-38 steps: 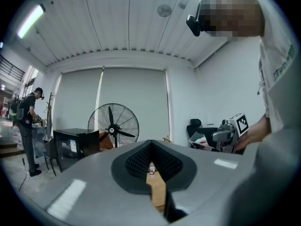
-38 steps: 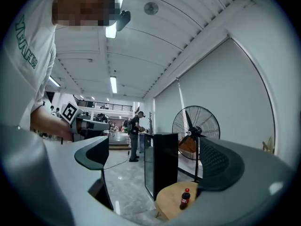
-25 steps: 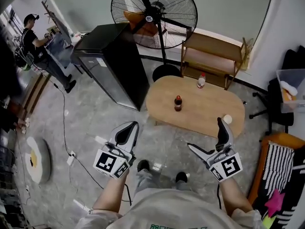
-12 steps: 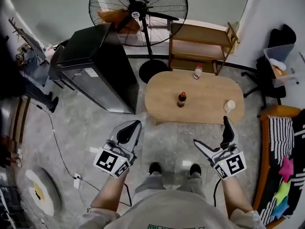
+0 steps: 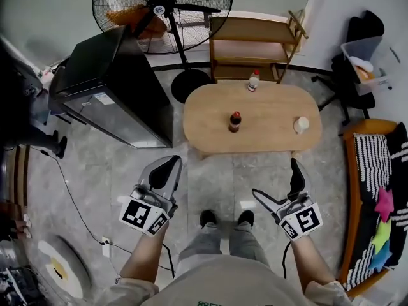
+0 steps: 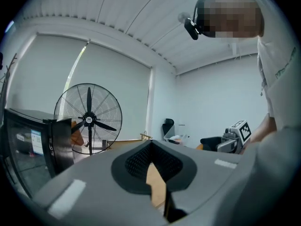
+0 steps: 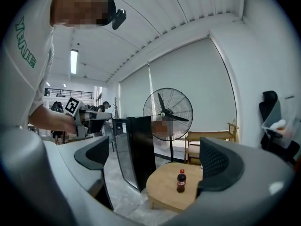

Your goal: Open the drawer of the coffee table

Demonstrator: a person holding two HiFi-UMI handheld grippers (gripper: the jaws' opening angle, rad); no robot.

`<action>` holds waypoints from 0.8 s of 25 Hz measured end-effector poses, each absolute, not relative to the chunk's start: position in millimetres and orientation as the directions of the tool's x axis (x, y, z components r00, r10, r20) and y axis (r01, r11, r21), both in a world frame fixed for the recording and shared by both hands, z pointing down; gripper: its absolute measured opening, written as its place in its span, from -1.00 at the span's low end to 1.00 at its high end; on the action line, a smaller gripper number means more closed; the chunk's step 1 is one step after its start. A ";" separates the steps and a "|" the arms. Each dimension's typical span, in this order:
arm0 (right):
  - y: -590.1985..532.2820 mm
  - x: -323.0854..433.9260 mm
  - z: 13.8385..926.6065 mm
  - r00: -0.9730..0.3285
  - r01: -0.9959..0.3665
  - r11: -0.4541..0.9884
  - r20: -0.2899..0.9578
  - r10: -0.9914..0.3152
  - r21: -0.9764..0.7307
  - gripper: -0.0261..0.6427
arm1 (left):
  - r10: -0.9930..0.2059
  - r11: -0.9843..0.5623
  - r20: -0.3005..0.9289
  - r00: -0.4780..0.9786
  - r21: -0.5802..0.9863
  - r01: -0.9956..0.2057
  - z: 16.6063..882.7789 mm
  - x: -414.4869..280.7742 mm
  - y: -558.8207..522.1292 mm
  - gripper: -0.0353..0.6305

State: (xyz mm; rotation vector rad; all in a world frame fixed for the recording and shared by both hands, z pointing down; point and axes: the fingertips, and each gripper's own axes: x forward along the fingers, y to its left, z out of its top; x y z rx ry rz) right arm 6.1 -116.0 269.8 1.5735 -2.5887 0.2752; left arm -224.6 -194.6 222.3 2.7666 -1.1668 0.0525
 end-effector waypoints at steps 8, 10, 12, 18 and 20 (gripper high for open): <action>-133.3 16.6 378.0 -0.473 -0.877 0.423 0.248 -0.845 -0.230 0.84 | -0.739 -0.648 0.140 0.659 0.119 -0.752 276.6 -210.8 -203.0 -0.90; -138.8 17.7 406.3 -0.478 -0.874 0.427 0.257 -0.840 -0.231 0.84 | -0.742 -0.642 0.152 0.653 0.117 -0.758 297.8 -205.2 -206.5 -0.90; -142.6 19.0 434.8 -0.482 -0.872 0.426 0.264 -0.835 -0.242 0.84 | -0.743 -0.639 0.163 0.649 0.116 -0.761 320.2 -199.0 -208.7 -0.90; -149.5 11.1 531.0 -0.471 -0.874 0.399 0.286 -0.834 -0.276 0.84 | -0.734 -0.647 0.175 0.656 0.112 -0.754 387.0 -193.4 -207.0 -0.90; -154.4 8.7 569.8 -0.463 -0.877 0.386 0.290 -0.837 -0.287 0.84 | -0.731 -0.651 0.175 0.660 0.114 -0.750 416.4 -192.5 -208.4 -0.90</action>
